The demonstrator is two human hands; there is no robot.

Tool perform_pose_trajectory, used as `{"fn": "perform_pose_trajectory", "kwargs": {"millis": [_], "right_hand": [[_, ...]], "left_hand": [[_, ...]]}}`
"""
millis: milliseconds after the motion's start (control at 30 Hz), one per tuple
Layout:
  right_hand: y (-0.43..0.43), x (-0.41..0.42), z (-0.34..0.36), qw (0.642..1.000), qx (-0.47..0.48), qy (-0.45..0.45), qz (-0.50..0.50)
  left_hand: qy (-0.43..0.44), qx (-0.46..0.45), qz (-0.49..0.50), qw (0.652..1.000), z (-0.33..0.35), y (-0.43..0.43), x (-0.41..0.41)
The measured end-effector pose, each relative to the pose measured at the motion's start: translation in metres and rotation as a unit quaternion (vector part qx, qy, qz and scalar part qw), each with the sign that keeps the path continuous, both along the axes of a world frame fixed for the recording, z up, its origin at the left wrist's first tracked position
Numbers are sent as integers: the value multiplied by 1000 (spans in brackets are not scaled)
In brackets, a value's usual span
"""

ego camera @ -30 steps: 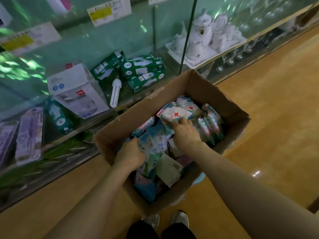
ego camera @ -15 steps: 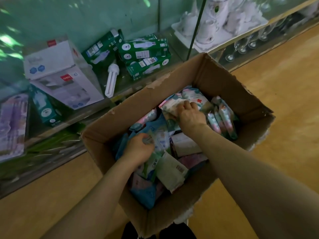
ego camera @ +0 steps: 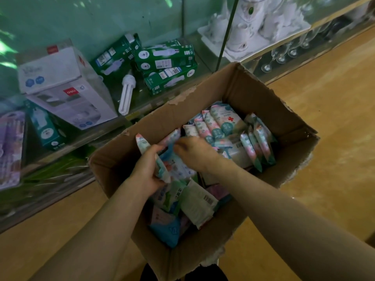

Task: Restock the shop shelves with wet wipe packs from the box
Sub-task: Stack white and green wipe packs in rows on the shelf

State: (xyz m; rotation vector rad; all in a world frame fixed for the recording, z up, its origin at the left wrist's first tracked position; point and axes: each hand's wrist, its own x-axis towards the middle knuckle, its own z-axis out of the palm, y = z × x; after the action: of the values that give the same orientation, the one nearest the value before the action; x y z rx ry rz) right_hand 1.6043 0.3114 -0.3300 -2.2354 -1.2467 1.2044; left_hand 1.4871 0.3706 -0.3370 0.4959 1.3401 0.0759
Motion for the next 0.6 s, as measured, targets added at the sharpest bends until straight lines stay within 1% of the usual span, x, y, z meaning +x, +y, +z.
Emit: {"fn": "perform_pose_trajectory", "kwargs": {"millis": [33, 67, 100, 167, 233, 333, 400, 500, 600], "right_hand": [[3, 7, -10, 994, -20, -103, 33], [5, 13, -20, 978, -50, -190, 67], [6, 16, -30, 960, -85, -250, 96], [11, 19, -47, 933, -141, -311, 117], [13, 22, -58, 913, -169, -352, 115], [7, 23, -67, 888, -204, -385, 149], [3, 25, -68, 884, -187, -402, 149], [0, 30, -64, 904, -148, -383, 120], [-4, 34, -57, 940, -99, -320, 69]], "left_hand": [[24, 13, -11, 1000, -2, 2, -4], [41, 22, -21, 999, -4, 3, -6], [49, 25, -27, 998, -6, 4, -7], [53, 24, -29, 998, -9, 3, -7], [55, 23, -35, 998, -7, 1, -4], [55, 26, -39, 997, -9, 0, -2], [54, 30, -40, 997, -10, 0, -1], [56, 31, -48, 997, -9, 0, 1], [50, 23, -49, 997, -6, -3, 6]]}}
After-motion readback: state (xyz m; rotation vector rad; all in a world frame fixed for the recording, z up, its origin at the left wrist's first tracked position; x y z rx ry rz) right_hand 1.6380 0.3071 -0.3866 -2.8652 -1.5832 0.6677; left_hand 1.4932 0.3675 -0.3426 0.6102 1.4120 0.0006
